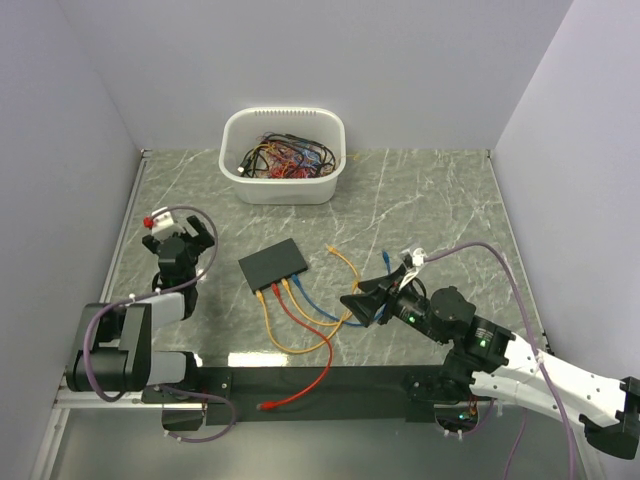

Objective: Insert the plug into the switch port

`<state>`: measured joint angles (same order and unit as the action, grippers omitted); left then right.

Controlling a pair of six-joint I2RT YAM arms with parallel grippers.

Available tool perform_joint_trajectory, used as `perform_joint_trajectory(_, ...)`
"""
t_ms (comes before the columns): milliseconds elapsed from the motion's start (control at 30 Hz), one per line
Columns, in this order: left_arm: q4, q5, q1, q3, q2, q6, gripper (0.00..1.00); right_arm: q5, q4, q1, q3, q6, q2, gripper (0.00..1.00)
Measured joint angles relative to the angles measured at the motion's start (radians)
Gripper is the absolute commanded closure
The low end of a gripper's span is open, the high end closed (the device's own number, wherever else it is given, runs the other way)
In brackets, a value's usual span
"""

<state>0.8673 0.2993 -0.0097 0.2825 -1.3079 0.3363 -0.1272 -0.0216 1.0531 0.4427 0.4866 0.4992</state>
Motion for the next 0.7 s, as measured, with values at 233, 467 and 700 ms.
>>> perform_joint_trajectory(233, 0.193, -0.064, 0.000, -0.001, -0.113, -0.089, 0.04, 0.008, 0.000, 0.001, -0.038, 0.018, -0.008, 0.27)
perform_joint_trajectory(467, 0.265, -0.102, -0.001, -0.037, -0.166, -0.138, 0.01, 0.020, 0.017, 0.003, -0.072, 0.027, -0.010, 0.27)
perform_joint_trajectory(700, 0.295, -0.110, -0.004, -0.038, -0.164, -0.152, 0.01, -0.004, 0.028, 0.005, -0.089, 0.064, 0.002, 0.23)
